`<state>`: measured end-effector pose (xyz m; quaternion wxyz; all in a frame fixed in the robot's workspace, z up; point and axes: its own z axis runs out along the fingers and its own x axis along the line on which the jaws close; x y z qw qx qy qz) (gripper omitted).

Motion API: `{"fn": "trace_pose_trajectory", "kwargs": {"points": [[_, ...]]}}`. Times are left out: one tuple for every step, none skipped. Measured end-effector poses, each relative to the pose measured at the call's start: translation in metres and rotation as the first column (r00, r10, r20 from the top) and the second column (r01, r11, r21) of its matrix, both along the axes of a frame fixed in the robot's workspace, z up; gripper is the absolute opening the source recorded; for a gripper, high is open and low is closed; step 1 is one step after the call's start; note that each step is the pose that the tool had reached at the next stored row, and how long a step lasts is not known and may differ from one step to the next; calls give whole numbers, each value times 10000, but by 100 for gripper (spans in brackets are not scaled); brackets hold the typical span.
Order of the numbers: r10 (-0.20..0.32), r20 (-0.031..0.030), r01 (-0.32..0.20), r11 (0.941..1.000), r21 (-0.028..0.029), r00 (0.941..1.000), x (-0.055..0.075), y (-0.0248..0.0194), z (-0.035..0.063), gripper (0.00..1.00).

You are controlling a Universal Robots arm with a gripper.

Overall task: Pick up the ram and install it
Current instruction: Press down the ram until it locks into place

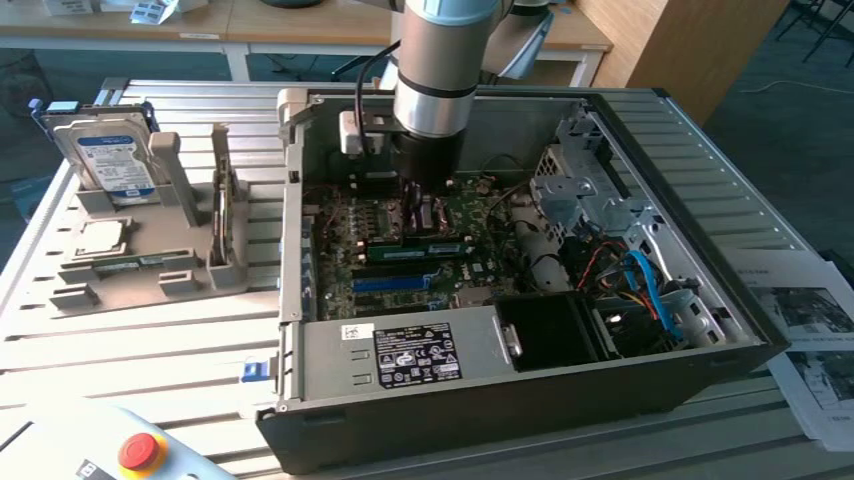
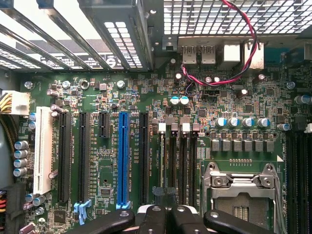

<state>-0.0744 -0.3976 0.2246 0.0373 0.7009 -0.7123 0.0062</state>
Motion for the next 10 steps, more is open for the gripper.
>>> {"fn": "trace_pose_trajectory", "kwargs": {"points": [[0,0,0,10000,1,10000,-1,0,-1,10],[-1,1,1,10000,0,10000,-2,0,-2,10],[0,1,0,10000,0,10000,-3,0,-3,10],[0,1,0,10000,0,10000,-4,0,-4,10],[0,0,0,10000,0,10000,-5,0,-6,10],[0,0,0,10000,0,10000,-6,0,-7,10],[0,0,0,10000,0,10000,-7,0,-8,10],[0,0,0,10000,0,10000,-8,0,-9,10],[-1,0,1,10000,0,10000,-9,0,-10,10],[0,0,0,10000,0,10000,-10,0,-12,10]]}}
